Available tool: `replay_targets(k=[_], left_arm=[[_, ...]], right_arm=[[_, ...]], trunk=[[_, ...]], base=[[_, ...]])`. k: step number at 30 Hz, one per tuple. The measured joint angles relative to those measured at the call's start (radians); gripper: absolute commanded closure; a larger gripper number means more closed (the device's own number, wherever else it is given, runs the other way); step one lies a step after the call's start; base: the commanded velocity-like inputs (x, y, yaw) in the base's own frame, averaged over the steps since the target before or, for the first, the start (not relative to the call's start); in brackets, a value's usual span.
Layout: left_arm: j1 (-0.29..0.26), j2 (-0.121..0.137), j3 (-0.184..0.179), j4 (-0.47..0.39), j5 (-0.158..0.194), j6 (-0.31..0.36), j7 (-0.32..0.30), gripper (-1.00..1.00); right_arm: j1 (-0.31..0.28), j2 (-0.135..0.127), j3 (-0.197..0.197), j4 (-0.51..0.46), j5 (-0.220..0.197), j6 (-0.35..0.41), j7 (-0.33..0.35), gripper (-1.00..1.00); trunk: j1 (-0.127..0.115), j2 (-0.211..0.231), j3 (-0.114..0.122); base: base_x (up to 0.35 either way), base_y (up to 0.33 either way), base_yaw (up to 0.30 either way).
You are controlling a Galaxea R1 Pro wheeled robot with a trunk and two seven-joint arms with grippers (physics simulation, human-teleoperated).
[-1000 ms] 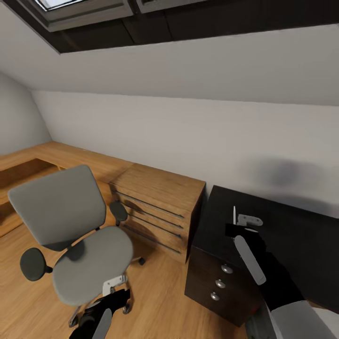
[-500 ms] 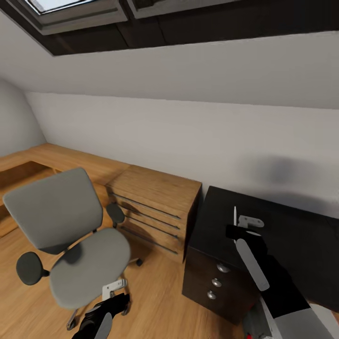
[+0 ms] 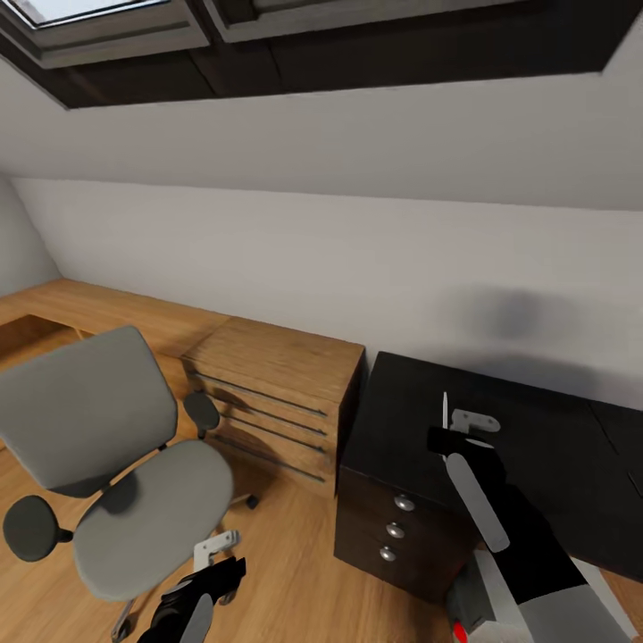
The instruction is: In the bedroom, organize the workspace by keeping the computer under the desk, ensuring the monitor is on the desk, placing the keyboard on the desk next to the monitor, placing the mouse on the desk next to the keyboard, moving the folder from the swivel chair onto the desk next to the mouse, stacking the notebook on top of the folder with the pen on top of the notebook, and positioning the swivel chair next to the desk.
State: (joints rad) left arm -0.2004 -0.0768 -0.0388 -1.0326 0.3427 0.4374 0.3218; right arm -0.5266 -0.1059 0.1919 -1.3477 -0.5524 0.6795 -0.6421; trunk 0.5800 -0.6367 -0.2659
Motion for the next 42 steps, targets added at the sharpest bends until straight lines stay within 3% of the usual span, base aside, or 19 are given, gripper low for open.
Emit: replay_targets(k=[10, 13, 15, 19, 20, 23, 30, 42], left_arm=[[0.0, 0.0, 0.0, 0.002, 0.0, 0.0, 0.0, -1.0], [0.0, 0.013, 0.005, 0.055, 0.001, -0.001, -0.002, -1.0], [0.0, 0.033, 0.005, 0.197, -0.003, -0.062, -0.008, -1.0], [0.0, 0.038, 0.001, 0.306, -0.003, -0.186, -0.011, -1.0], [0.0, 0.038, -0.003, 0.344, -0.003, -0.232, -0.011, -1.0], [0.0, 0.038, -0.021, 0.392, -0.004, -0.285, -0.011, -1.0], [0.0, 0.038, -0.115, 0.46, -0.012, -0.346, -0.011, -1.0], [0.0, 0.036, -0.142, 0.518, -0.013, -0.395, -0.01, -1.0]], right_arm=[[0.0, 0.0, -0.001, -0.001, -0.001, 0.001, -0.001, 1.0], [0.001, 0.0, -0.002, -0.002, -0.001, 0.005, -0.001, 1.0], [0.01, 0.001, 0.0, -0.001, -0.002, 0.004, -0.002, 1.0], [0.017, 0.002, 0.0, -0.002, -0.002, 0.003, -0.001, 1.0], [0.018, 0.002, 0.0, -0.003, -0.002, 0.003, -0.001, 1.0], [0.019, 0.002, -0.001, -0.004, -0.002, 0.003, -0.001, 1.0], [0.02, 0.001, -0.003, -0.007, -0.002, 0.001, -0.001, 1.0], [0.02, 0.001, -0.005, -0.007, -0.002, -0.002, 0.0, 1.0]], trunk=[[-0.038, 0.07, 0.031], [-0.05, 0.091, 0.041], [-0.058, 0.105, 0.047], [-0.073, 0.133, 0.06], [-0.077, 0.14, 0.063], [-0.088, 0.161, 0.072], [-0.115, 0.211, 0.094], [-0.123, 0.225, 0.101]], base=[[0.0, 0.0, -0.003], [0.0, 0.0, -0.006], [0.0, 0.0, -0.075], [0.0, 0.0, -0.18], [0.0, 0.0, -0.225], [0.0, 0.0, -0.238], [0.0, 0.0, -0.257], [0.0, 0.0, -0.264]])
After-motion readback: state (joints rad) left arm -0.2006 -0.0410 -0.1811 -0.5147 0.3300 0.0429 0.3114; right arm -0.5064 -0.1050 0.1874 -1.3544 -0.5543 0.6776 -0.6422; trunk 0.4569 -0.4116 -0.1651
